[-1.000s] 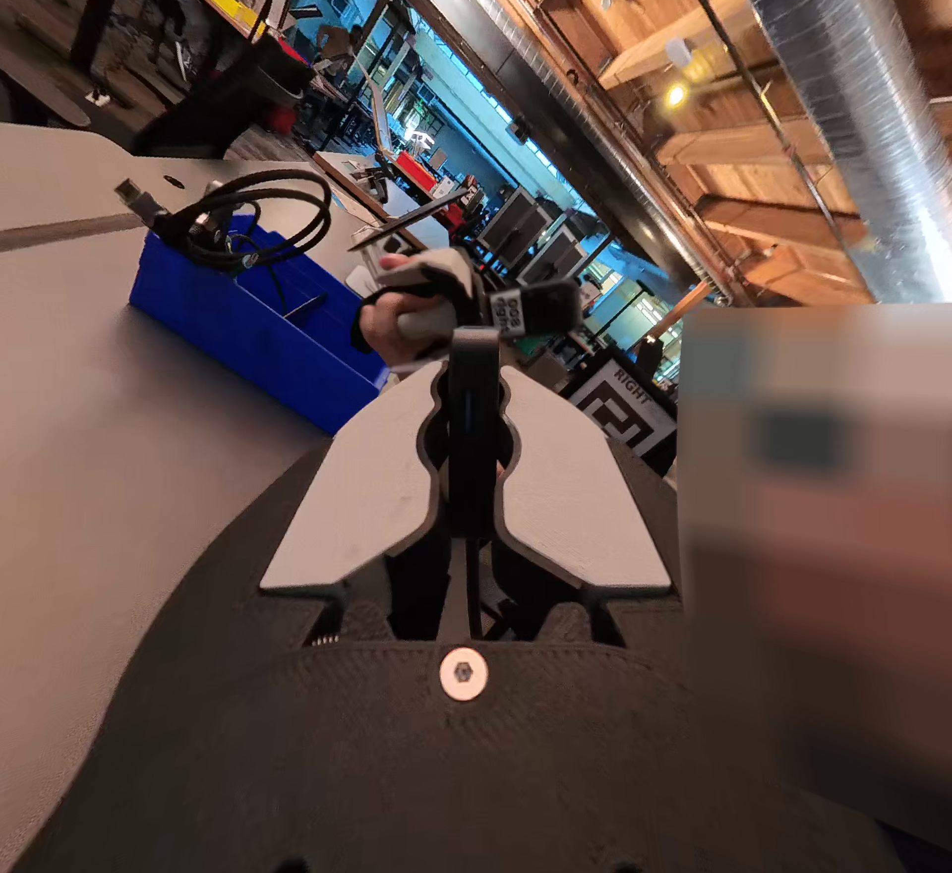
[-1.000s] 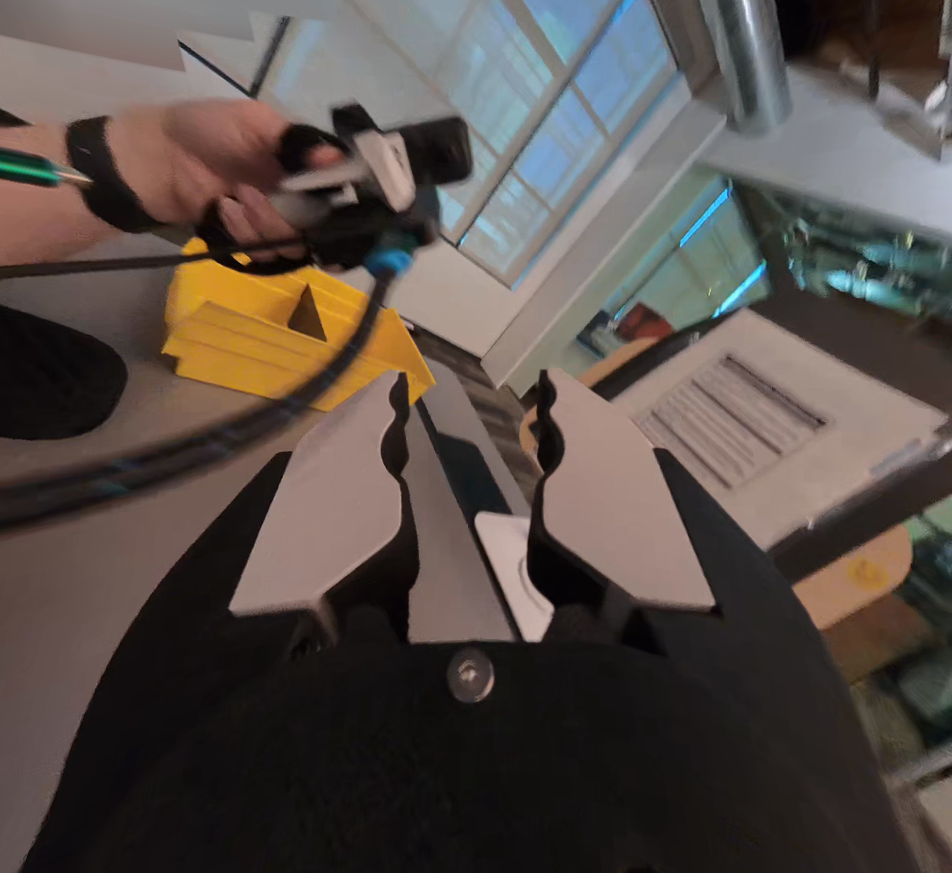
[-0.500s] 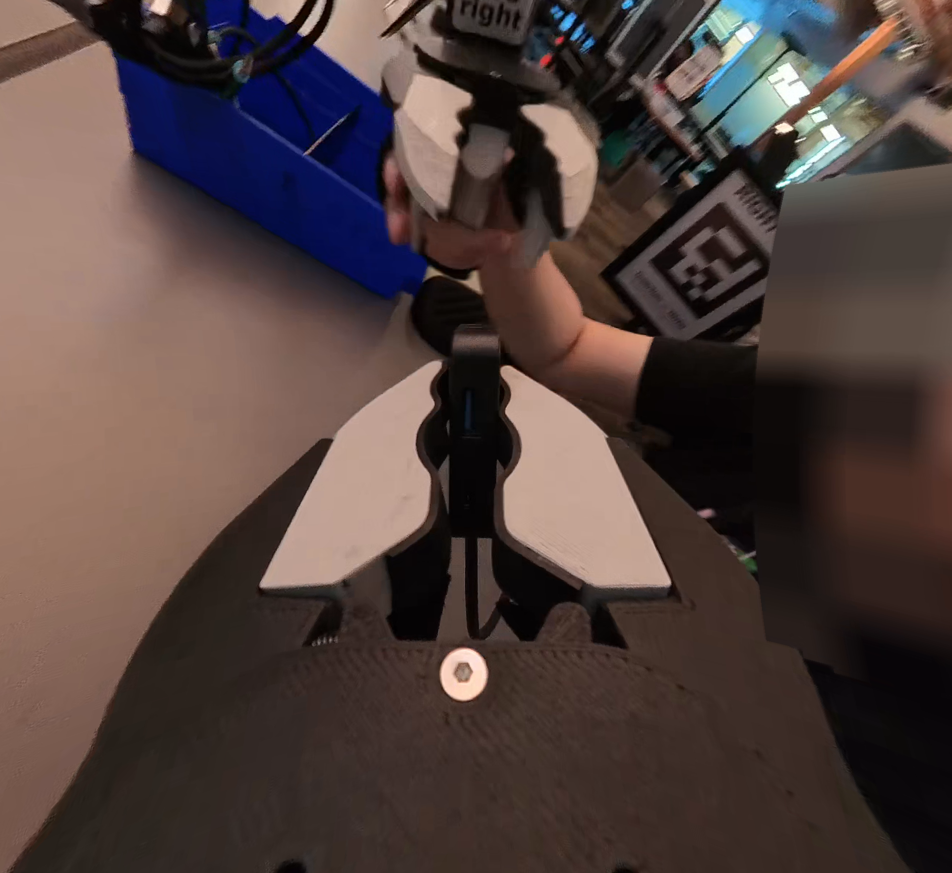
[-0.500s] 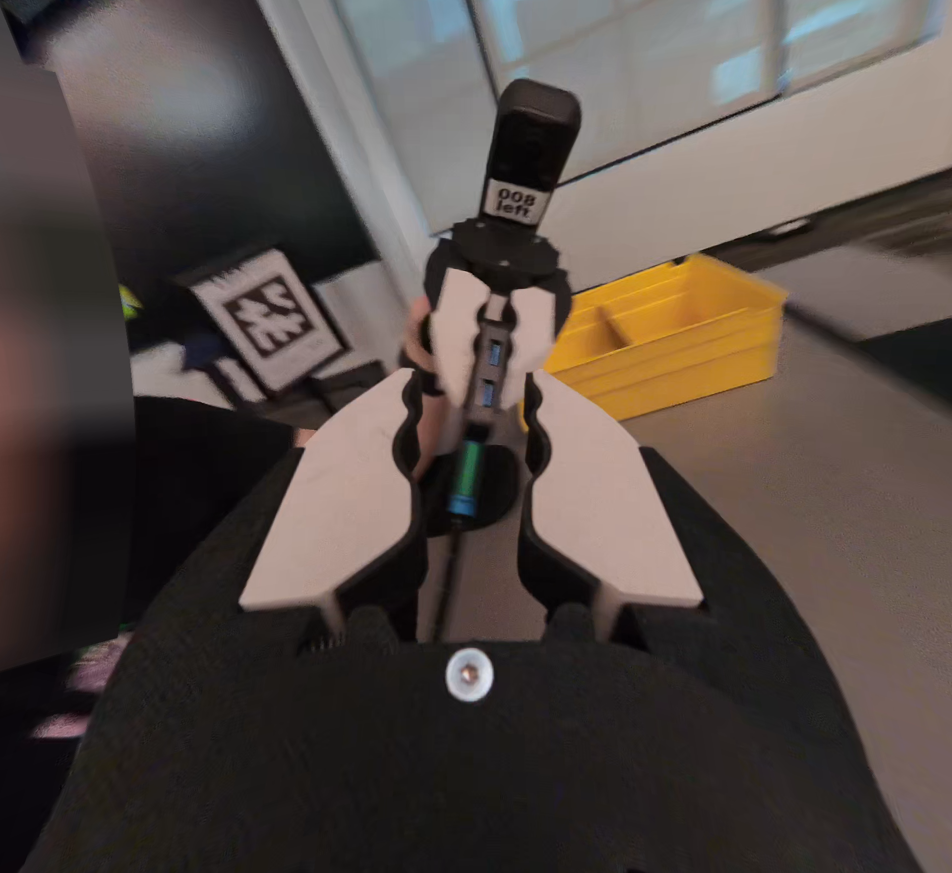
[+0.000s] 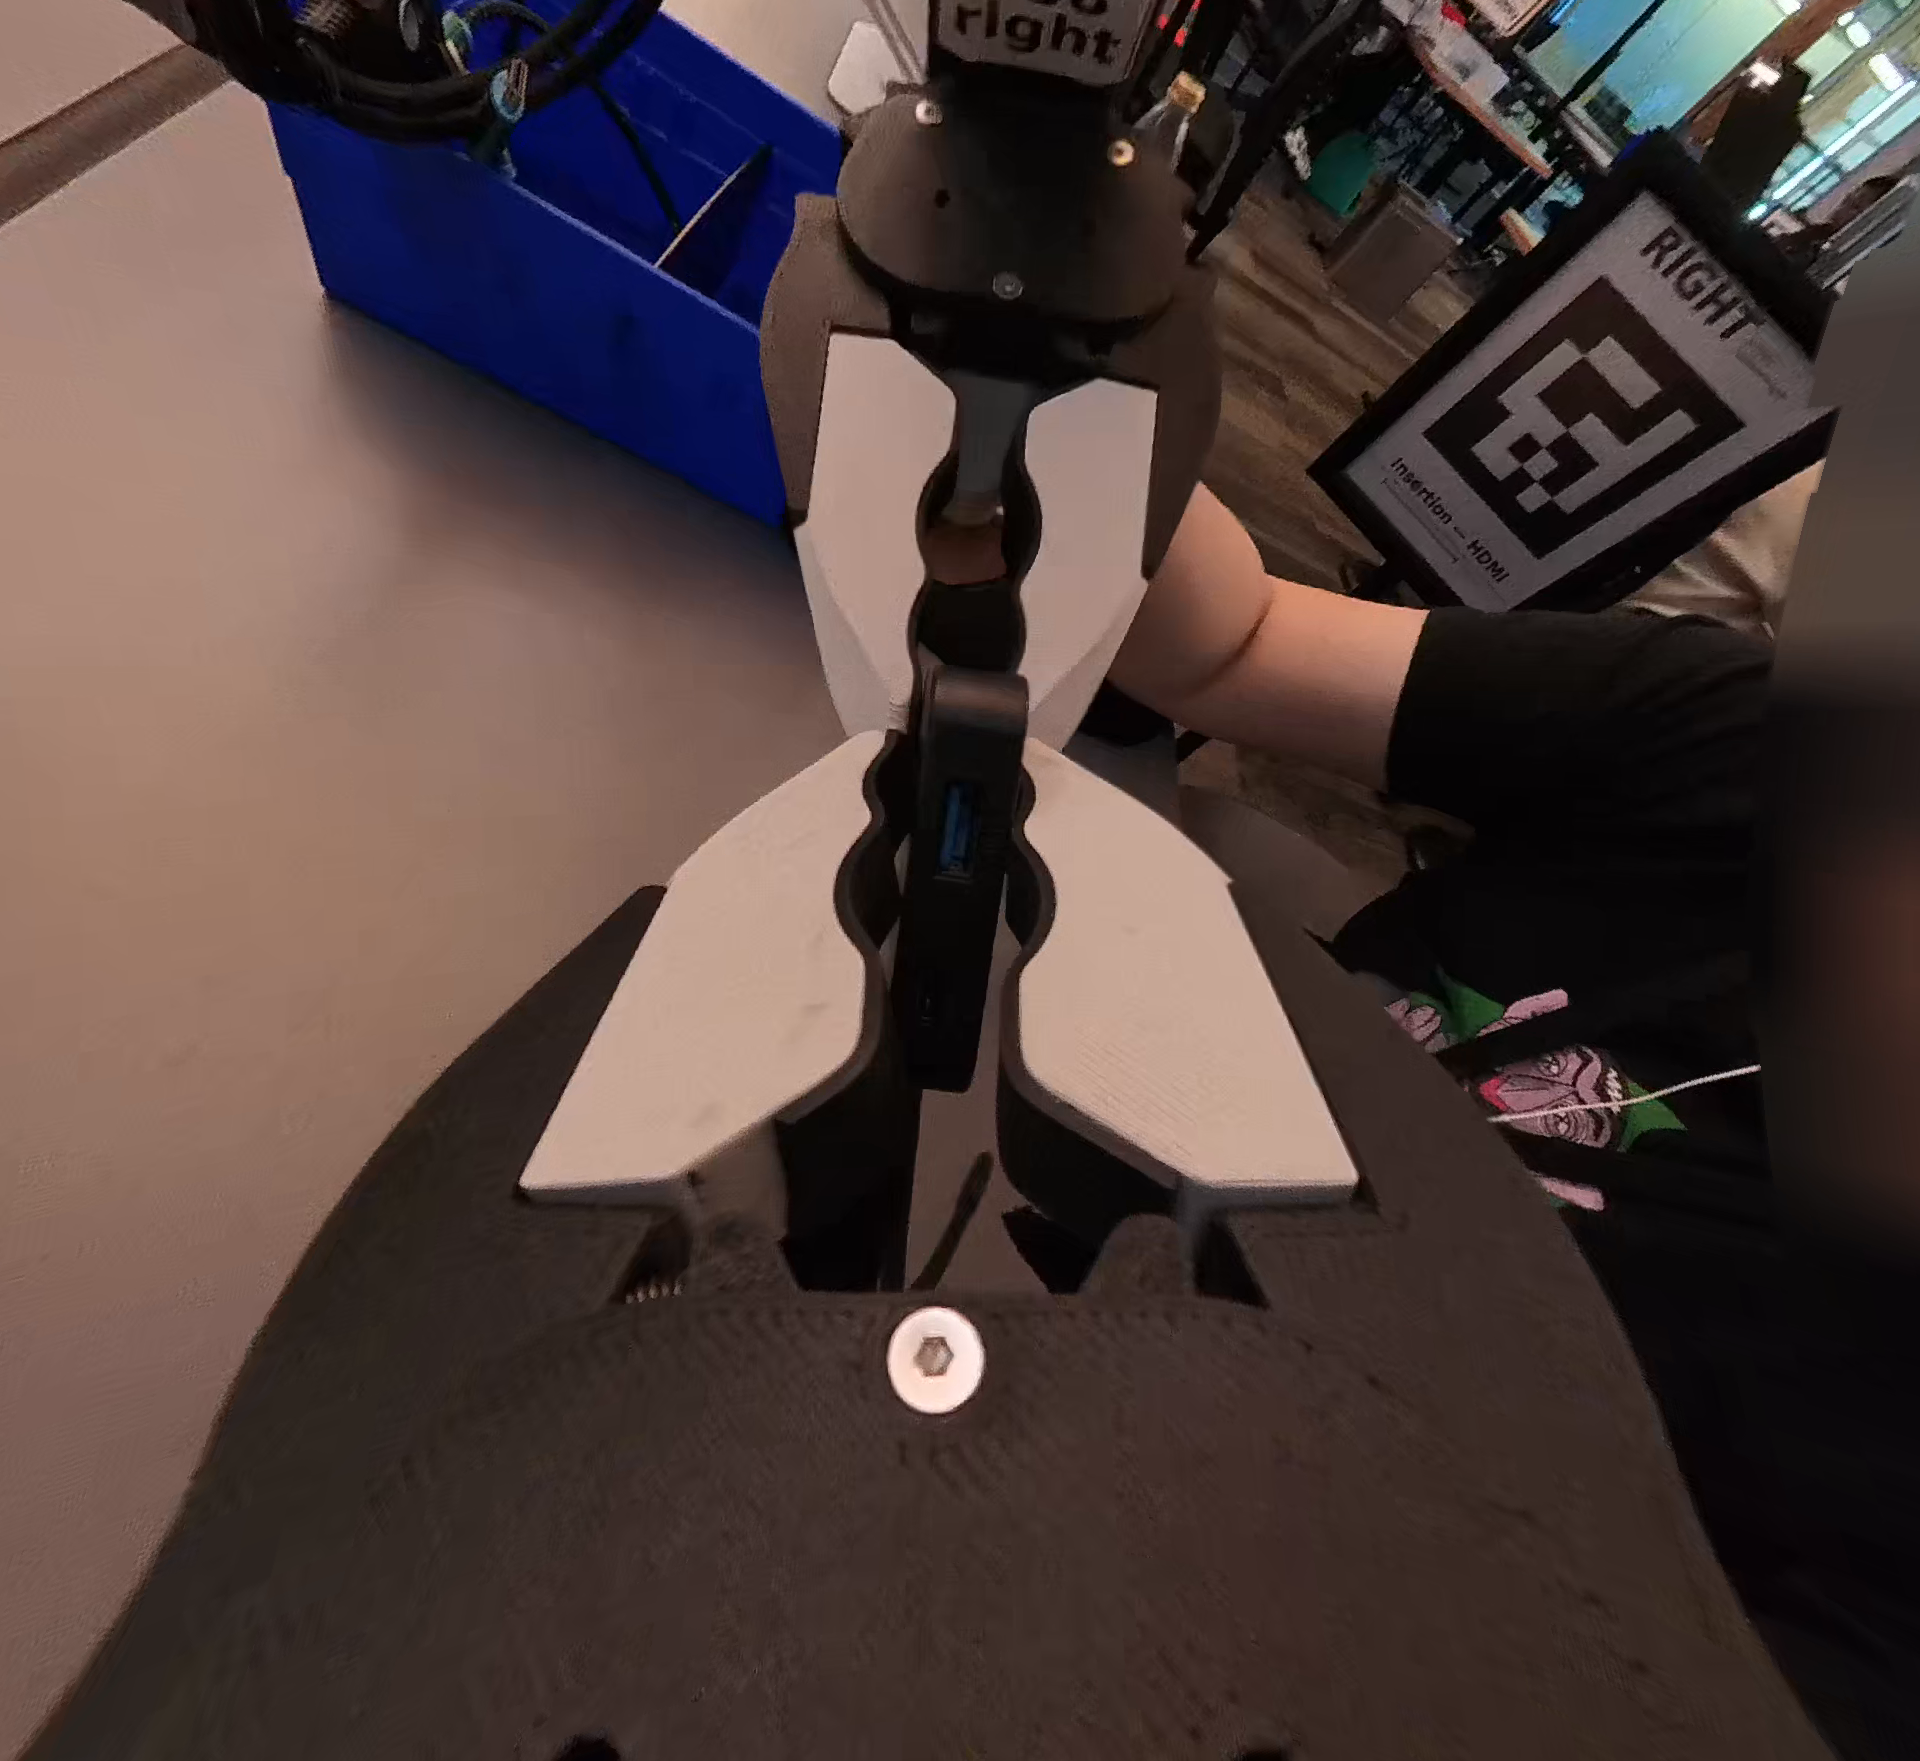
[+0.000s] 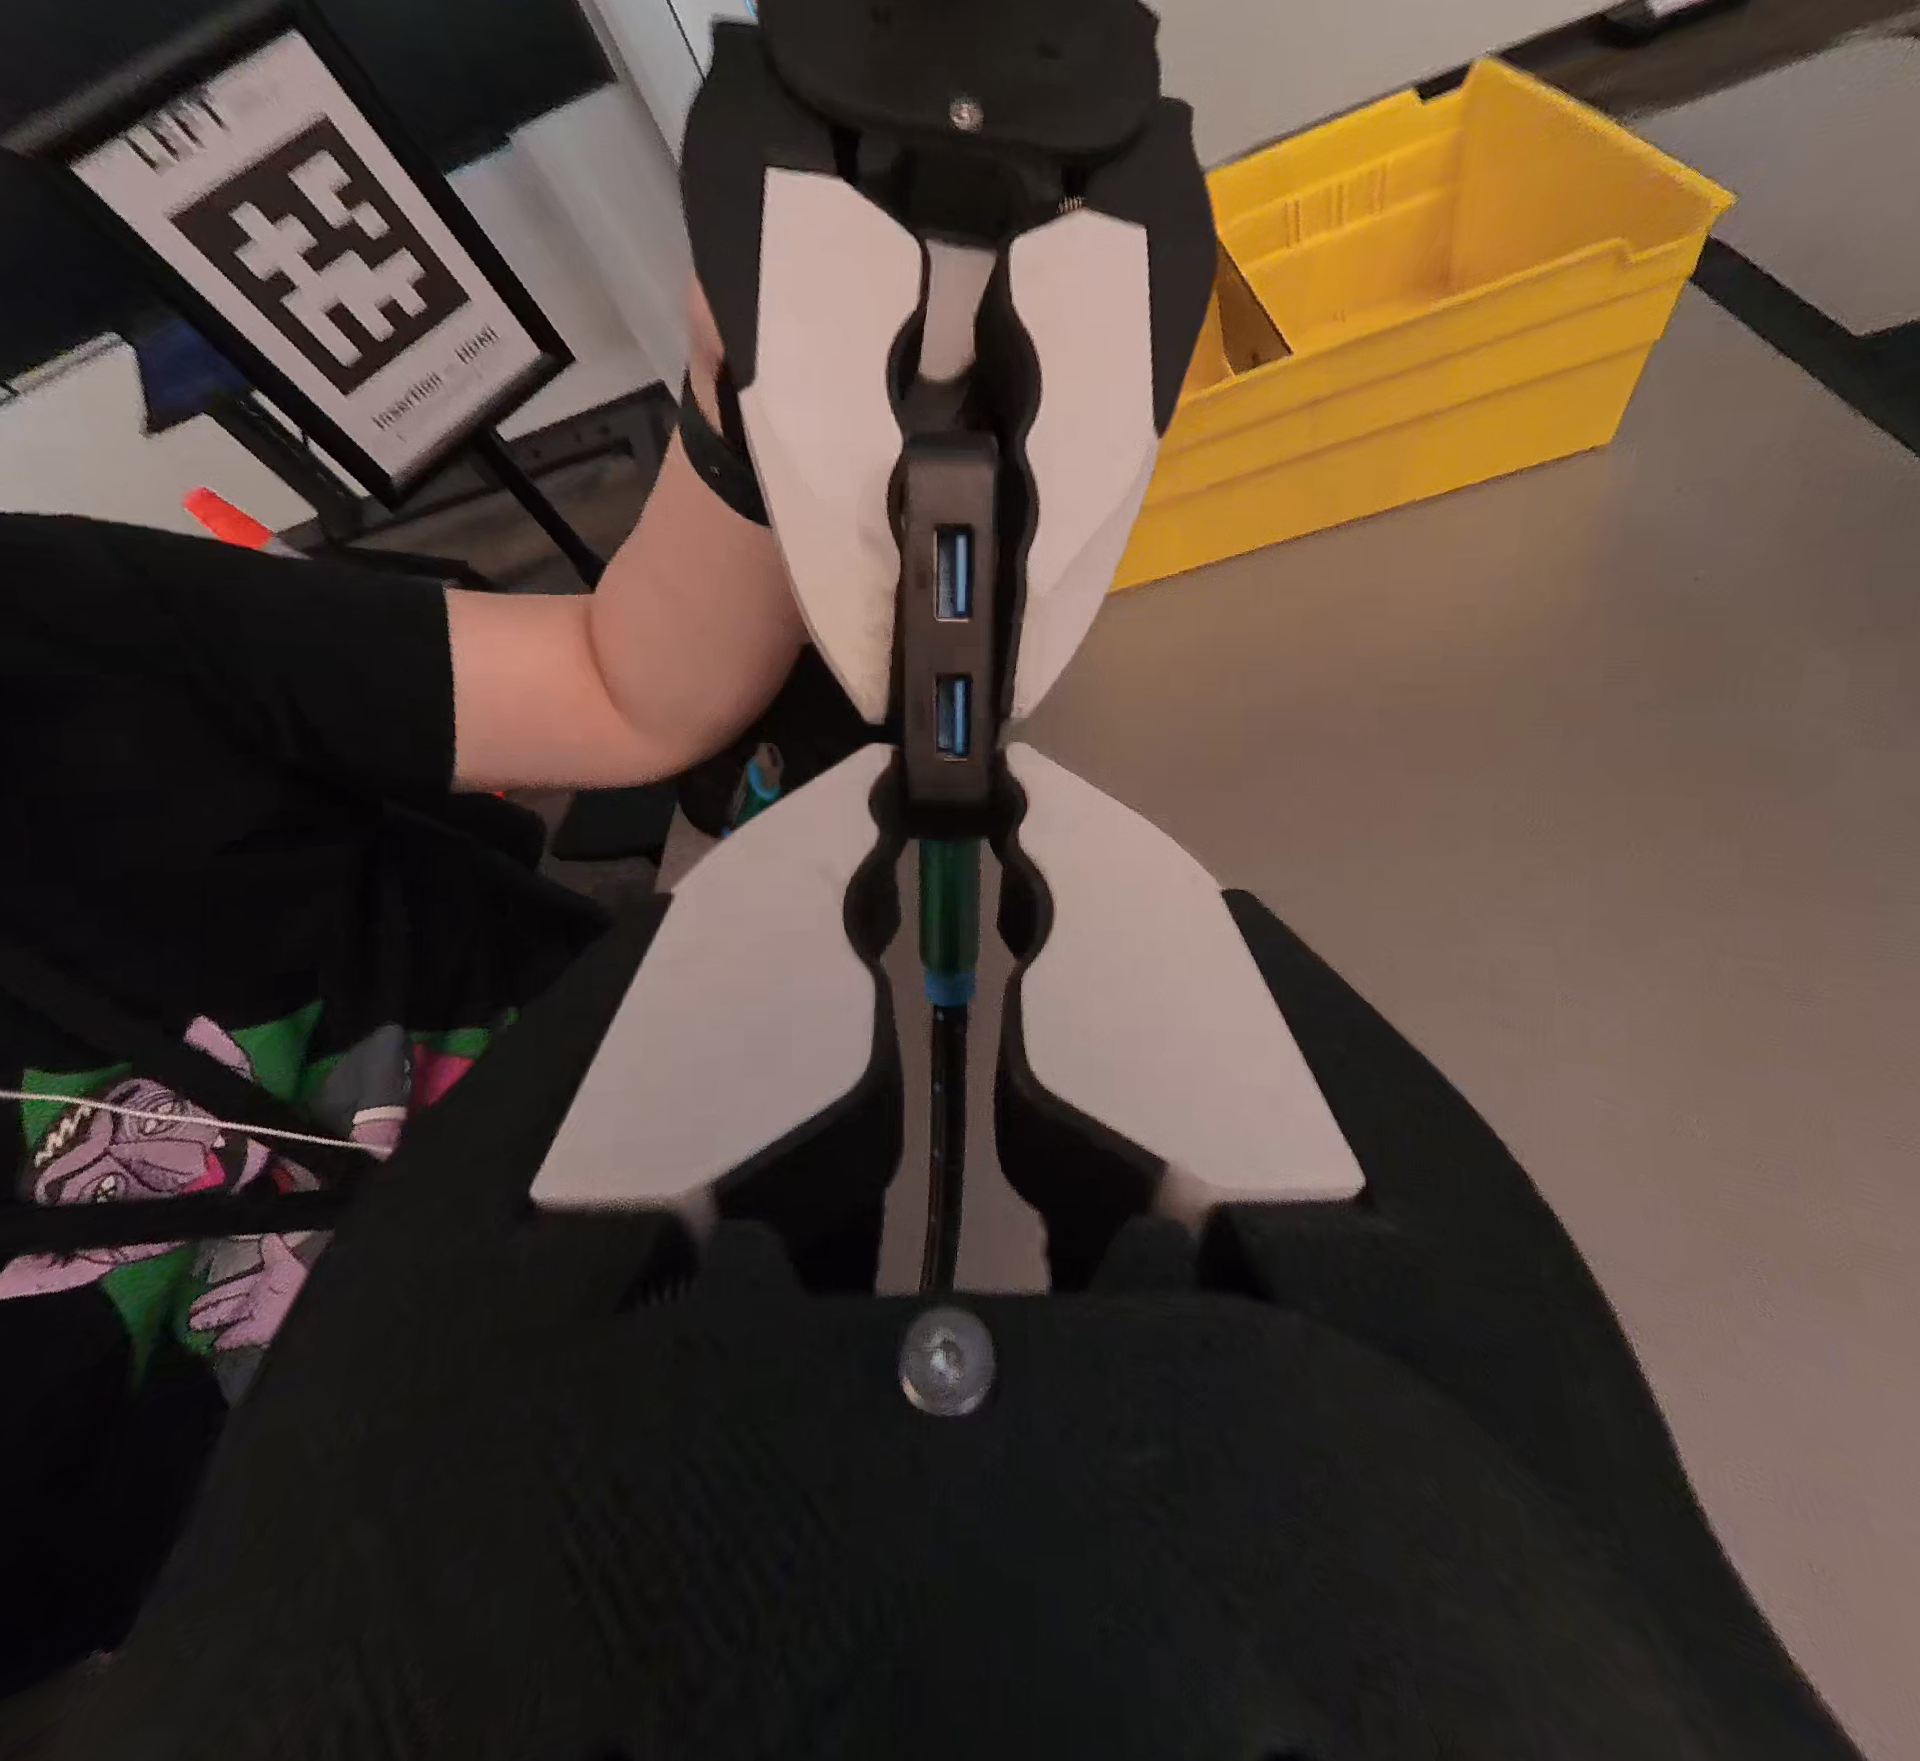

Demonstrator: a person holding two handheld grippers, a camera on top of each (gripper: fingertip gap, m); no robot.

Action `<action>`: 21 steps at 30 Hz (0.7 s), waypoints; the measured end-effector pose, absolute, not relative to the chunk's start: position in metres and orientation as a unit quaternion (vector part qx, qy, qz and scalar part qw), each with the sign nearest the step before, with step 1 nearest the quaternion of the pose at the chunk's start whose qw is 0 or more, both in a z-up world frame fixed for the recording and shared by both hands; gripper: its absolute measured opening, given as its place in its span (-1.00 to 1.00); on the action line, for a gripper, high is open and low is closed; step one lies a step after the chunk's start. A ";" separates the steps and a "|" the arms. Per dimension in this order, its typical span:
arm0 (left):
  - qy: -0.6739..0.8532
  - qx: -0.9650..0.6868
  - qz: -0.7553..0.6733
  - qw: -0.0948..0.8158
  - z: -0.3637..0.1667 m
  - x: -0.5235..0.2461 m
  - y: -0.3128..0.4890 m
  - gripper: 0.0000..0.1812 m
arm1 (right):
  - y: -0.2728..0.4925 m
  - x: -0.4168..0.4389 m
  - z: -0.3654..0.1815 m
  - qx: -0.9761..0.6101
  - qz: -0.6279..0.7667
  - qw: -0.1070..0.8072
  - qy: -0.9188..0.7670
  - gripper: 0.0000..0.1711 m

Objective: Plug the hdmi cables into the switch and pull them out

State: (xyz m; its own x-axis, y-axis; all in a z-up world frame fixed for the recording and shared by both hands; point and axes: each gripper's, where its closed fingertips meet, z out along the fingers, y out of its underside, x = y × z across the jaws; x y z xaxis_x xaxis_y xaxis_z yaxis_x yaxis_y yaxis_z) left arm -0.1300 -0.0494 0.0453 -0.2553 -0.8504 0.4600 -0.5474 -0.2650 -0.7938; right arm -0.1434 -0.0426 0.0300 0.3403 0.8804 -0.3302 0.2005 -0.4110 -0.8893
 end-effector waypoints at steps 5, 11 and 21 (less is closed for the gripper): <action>0.560 -0.589 -0.563 0.150 0.059 -0.135 -0.044 -0.71 | -0.035 -0.135 0.045 -0.710 0.426 0.429 -0.361 -0.82; 0.590 -0.589 -0.528 0.163 0.048 -0.137 -0.040 -0.83 | -0.038 -0.130 0.042 -0.709 0.405 0.433 -0.382 -0.77; 0.498 -0.553 -0.600 0.294 0.118 -0.150 -0.021 -0.52 | -0.042 -0.051 0.134 -0.649 0.259 0.637 -0.326 -0.82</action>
State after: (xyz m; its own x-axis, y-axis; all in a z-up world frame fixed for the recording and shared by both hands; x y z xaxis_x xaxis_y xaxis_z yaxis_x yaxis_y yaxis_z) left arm -0.1503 -0.0210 0.1183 -0.2155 -0.9033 0.3711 -0.1973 -0.3319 -0.9225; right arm -0.0505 -0.0418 0.1343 0.6534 0.7529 0.0786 0.0925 0.0237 -0.9954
